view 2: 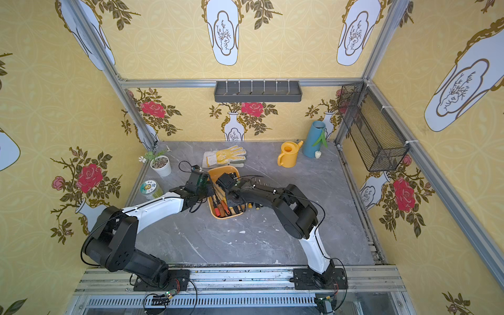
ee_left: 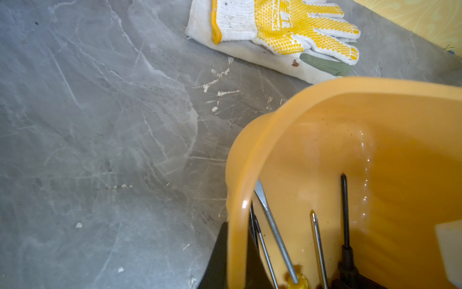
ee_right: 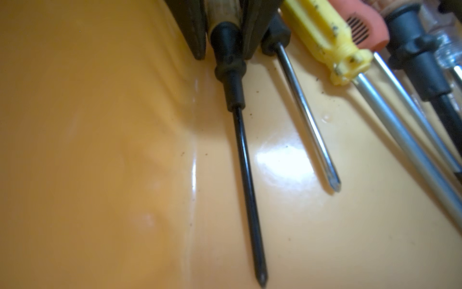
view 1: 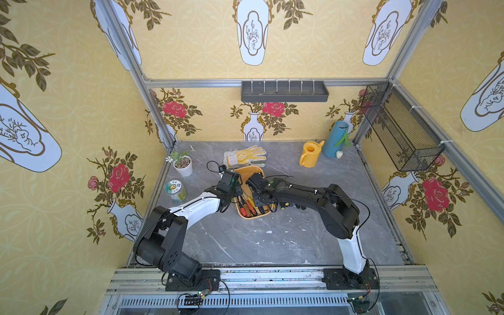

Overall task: Take out the screwdriver from the storage box
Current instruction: Pick up the screwdriver from the storage box.

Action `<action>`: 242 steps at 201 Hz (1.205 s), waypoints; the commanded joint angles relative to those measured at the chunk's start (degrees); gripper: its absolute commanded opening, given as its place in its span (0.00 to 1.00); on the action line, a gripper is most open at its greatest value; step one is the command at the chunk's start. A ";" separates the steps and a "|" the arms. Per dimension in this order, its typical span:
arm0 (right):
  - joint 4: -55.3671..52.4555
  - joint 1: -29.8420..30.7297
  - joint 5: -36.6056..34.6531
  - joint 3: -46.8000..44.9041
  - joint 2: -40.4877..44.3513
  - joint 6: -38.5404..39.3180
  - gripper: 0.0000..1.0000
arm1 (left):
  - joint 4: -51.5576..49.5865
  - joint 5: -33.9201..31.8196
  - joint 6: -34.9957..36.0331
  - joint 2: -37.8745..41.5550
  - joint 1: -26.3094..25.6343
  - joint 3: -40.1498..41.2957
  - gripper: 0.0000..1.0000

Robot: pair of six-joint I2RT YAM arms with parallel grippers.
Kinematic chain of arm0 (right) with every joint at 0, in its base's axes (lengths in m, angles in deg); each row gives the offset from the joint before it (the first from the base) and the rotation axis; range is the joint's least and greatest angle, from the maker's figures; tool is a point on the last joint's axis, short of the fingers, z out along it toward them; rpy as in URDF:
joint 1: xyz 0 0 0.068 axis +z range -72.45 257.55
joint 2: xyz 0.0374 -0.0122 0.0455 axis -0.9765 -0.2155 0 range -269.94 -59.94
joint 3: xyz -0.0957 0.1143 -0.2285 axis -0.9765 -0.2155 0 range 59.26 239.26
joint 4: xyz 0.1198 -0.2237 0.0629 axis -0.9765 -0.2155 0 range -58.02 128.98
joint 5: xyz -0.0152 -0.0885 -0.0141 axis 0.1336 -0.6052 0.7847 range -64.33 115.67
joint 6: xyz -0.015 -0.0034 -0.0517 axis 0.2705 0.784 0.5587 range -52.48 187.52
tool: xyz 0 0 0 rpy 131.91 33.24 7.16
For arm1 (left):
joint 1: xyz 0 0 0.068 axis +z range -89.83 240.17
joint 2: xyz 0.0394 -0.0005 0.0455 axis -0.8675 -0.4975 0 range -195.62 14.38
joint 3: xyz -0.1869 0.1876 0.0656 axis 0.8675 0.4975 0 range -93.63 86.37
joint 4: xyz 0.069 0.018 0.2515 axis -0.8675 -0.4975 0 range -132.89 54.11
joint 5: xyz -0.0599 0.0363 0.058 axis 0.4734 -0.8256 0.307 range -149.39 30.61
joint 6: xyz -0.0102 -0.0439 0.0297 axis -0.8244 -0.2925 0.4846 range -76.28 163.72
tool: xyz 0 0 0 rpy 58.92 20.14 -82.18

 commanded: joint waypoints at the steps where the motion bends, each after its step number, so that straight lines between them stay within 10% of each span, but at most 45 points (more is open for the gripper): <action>1: -1.89 -0.28 -1.27 0.24 -0.86 -0.52 0.27 | 1.85 -0.05 0.43 0.31 0.16 0.15 0.00; 103: -3.56 -0.40 -1.53 2.01 -4.39 -0.69 0.34 | 1.71 -0.38 0.52 0.75 0.17 0.41 0.00; 178: -1.22 -0.74 0.83 0.54 -3.05 0.34 0.00 | 1.20 -0.60 0.34 0.34 0.15 -0.15 0.00; 242: 4.17 -0.89 0.66 -2.44 2.77 1.60 0.00 | 0.91 -0.67 0.15 -0.71 0.09 -0.33 0.00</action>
